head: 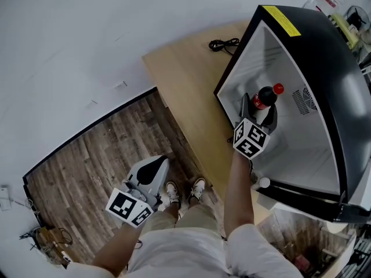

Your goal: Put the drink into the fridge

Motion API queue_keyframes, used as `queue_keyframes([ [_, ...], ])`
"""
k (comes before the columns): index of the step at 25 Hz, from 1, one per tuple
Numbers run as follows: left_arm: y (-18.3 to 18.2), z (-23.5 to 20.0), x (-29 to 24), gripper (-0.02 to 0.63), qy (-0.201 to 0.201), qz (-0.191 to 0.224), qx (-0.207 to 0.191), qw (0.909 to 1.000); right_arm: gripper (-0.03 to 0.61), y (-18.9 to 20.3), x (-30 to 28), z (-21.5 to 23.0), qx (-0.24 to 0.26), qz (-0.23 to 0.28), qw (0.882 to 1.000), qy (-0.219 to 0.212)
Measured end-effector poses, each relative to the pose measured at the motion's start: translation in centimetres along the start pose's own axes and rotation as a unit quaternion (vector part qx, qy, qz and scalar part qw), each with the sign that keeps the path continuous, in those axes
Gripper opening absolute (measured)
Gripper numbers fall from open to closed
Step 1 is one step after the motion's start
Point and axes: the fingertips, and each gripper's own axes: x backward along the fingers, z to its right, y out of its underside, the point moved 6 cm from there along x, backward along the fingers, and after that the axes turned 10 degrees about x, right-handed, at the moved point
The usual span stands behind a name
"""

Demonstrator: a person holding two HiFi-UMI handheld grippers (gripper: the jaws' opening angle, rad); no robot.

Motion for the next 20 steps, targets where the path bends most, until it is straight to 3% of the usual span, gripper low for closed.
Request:
queue_keyframes([
  [10,-0.1,0.1,0.2,0.015,0.010,0.003,0.001,0.9999,0.399,-0.9,1.9,0.0,-0.005,0.009,1.000,0.012],
  [20,-1.1,0.3,0.4,0.015,0.017,0.017,-0.007,0.9997,0.322,-2.0,4.1,-2.0,0.013,-0.001,1.000,-0.025],
])
